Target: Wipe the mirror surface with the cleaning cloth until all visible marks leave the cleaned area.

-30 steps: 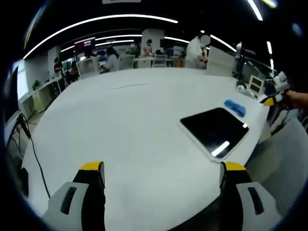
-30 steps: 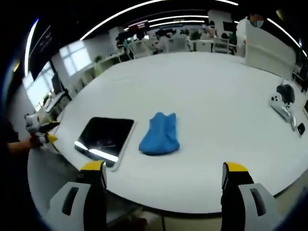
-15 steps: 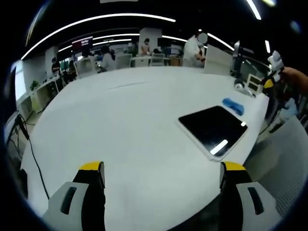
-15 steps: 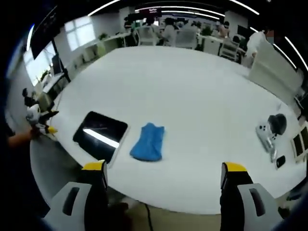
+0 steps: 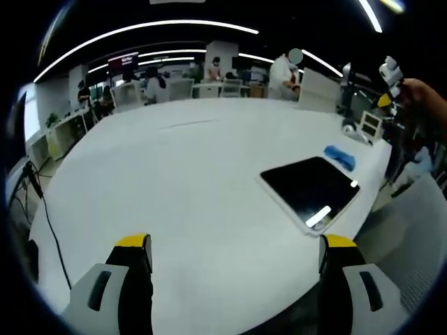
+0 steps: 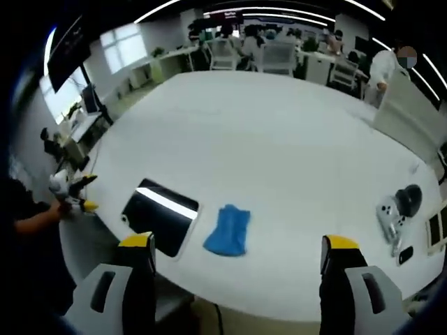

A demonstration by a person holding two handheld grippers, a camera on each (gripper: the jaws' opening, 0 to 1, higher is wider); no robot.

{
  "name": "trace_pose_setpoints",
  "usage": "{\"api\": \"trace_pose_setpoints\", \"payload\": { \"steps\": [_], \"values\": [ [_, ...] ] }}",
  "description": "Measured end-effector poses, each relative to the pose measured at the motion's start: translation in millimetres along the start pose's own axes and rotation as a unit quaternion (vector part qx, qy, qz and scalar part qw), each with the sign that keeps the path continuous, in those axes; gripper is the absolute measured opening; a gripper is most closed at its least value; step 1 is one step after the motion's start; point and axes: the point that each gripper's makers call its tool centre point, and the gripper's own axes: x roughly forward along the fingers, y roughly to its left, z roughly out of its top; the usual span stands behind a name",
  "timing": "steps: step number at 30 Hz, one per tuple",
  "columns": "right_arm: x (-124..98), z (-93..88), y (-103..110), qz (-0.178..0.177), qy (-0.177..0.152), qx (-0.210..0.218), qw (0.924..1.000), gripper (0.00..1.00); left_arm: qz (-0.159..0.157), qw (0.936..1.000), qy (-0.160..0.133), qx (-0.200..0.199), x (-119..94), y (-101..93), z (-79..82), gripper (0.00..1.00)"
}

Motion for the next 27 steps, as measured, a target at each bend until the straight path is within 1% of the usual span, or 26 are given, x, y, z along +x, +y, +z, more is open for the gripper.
{"api": "trace_pose_setpoints", "payload": {
  "steps": [2, 4, 8, 11, 13, 15, 18, 21, 22, 24, 25, 27],
  "values": [
    [7.1, 3.2, 4.7, 0.006, -0.003, -0.004, 1.0, 0.95, 0.001, 1.0, 0.0, -0.002, -0.3, 0.5, -0.2, 1.0],
    [13.7, 2.4, 8.7, 0.011, -0.003, -0.006, 0.9999, 0.93, 0.002, 1.0, 0.0, -0.001, 0.1, 1.4, -0.2, 1.0],
    [33.2, -5.8, 14.5, 0.021, 0.007, -0.007, 0.9997, 0.88, 0.001, 1.0, 0.004, -0.001, 1.1, 0.9, -1.7, 1.0],
    [50.3, -10.3, 17.7, 0.028, 0.002, -0.008, 0.9996, 0.82, 0.001, 1.0, 0.007, 0.0, 1.1, 0.0, -2.8, 1.0],
    [61.6, -15.4, 19.6, 0.031, 0.003, -0.01, 0.9995, 0.78, 0.001, 1.0, 0.008, -0.001, 1.3, 1.0, -3.1, 1.0],
    [72.2, -22.5, 20.0, 0.031, 0.01, -0.011, 0.9994, 0.76, 0.0, 0.9999, 0.011, 0.002, 2.0, 0.9, -3.6, 1.0],
    [89.0, -29.1, 19.7, 0.037, 0.011, -0.007, 0.9992, 0.66, -0.001, 0.9999, 0.012, 0.003, 2.6, 0.9, -3.9, 1.0],
    [101.5, -32.8, 21.1, 0.041, 0.01, -0.004, 0.9991, 0.6, 0.0, 0.9999, 0.013, 0.0, 2.0, 0.6, -4.3, 1.0],
    [105.0, -33.6, 20.7, 0.041, 0.01, -0.002, 0.9991, 0.57, 0.0, 0.9999, 0.012, 0.0, 2.0, 0.8, -4.2, 1.0],
    [114.4, -34.7, 19.4, 0.038, 0.005, -0.011, 0.9992, 0.51, 0.0, 0.9999, 0.012, 0.0, 2.2, 1.2, -3.8, 1.0],
    [120.9, -34.5, 16.6, 0.033, 0.001, -0.007, 0.9994, 0.49, 0.0, 0.9999, 0.013, 0.0, 2.4, 1.6, -3.9, 1.0],
    [131.4, -38.4, 13.3, 0.031, 0.006, -0.001, 0.9995, 0.44, 0.0, 0.9999, 0.013, 0.001, 2.3, 1.3, -4.1, 0.99]
  ]
}}
